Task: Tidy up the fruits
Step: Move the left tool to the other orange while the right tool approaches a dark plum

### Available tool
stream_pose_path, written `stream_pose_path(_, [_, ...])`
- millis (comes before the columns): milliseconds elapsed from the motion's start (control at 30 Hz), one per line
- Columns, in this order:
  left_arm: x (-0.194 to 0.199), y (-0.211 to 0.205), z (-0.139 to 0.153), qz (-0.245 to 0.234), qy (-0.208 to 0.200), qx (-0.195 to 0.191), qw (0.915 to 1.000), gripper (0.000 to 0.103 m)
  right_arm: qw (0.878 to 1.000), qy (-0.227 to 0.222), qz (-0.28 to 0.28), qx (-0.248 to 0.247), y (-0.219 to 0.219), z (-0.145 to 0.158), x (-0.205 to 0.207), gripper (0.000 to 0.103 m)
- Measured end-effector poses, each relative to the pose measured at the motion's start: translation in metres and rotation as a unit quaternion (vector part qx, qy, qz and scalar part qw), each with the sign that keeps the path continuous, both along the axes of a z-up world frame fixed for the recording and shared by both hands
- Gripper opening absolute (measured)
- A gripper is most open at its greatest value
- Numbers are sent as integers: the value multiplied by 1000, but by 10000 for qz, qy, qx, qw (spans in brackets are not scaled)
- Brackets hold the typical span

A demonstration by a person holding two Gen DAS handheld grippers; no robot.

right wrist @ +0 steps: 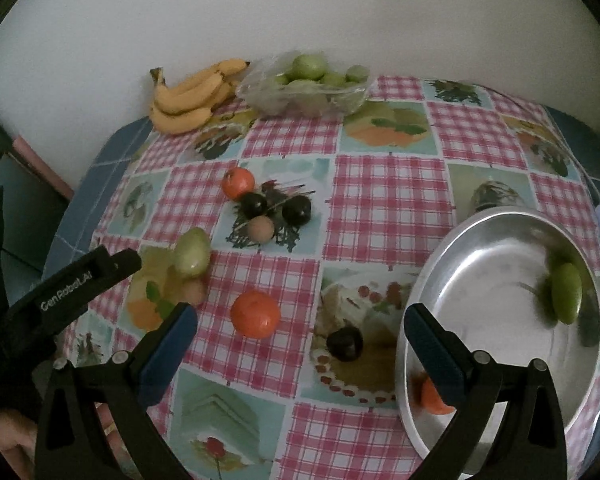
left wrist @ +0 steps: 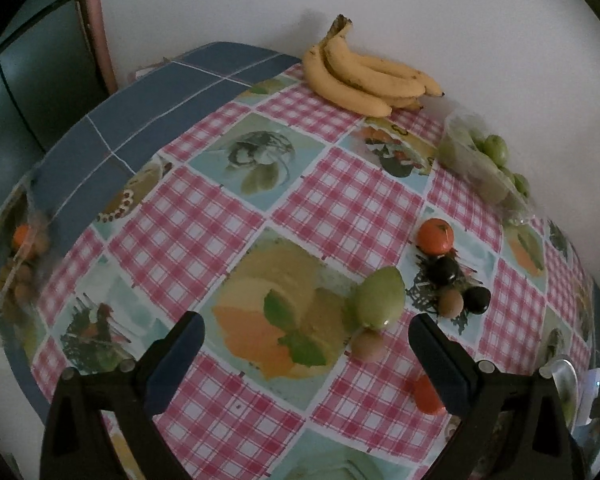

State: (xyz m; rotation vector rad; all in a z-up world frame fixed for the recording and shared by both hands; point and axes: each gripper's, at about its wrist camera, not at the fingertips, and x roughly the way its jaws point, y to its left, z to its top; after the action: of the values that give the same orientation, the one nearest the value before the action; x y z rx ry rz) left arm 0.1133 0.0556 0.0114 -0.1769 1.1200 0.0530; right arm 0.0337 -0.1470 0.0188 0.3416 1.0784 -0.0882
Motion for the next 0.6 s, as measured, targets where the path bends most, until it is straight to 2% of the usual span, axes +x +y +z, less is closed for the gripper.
stream_pose_path(167, [0, -9, 0, -192, -69, 16, 9998, 103, 9999, 100, -32, 101, -5, -6, -1, 103])
stream_pose_path(300, [-1, -17, -4, -466, 112, -357, 9982, 103, 9999, 50, -97, 92, -11, -5, -3, 100])
stream_pose_path(333, [-1, -19, -5, -544, 150, -468, 9973, 103, 9999, 48, -105, 104, -13, -5, -4, 92])
stream_pose_path(367, [-1, -21, -6, -596, 183, -542, 9966, 103, 9998, 64, -122, 135, -15, -6, -4, 79])
stream_pose_path(433, [-1, -25, -10, -665, 321, -748, 9945, 103, 9995, 139, -139, 255, -20, -10, -5, 65])
stream_pose_path(500, [-1, -31, -14, -761, 412, -895, 9922, 102, 9990, 201, -152, 373, -23, -14, -7, 61])
stream_pose_path(567, [-3, -39, -17, -851, 481, -898, 9912, 101, 9988, 243, -113, 411, -23, -16, -7, 51])
stream_pose_path(600, [-4, -43, -19, -905, 539, -928, 9901, 100, 9988, 270, -82, 398, -22, -17, -7, 50])
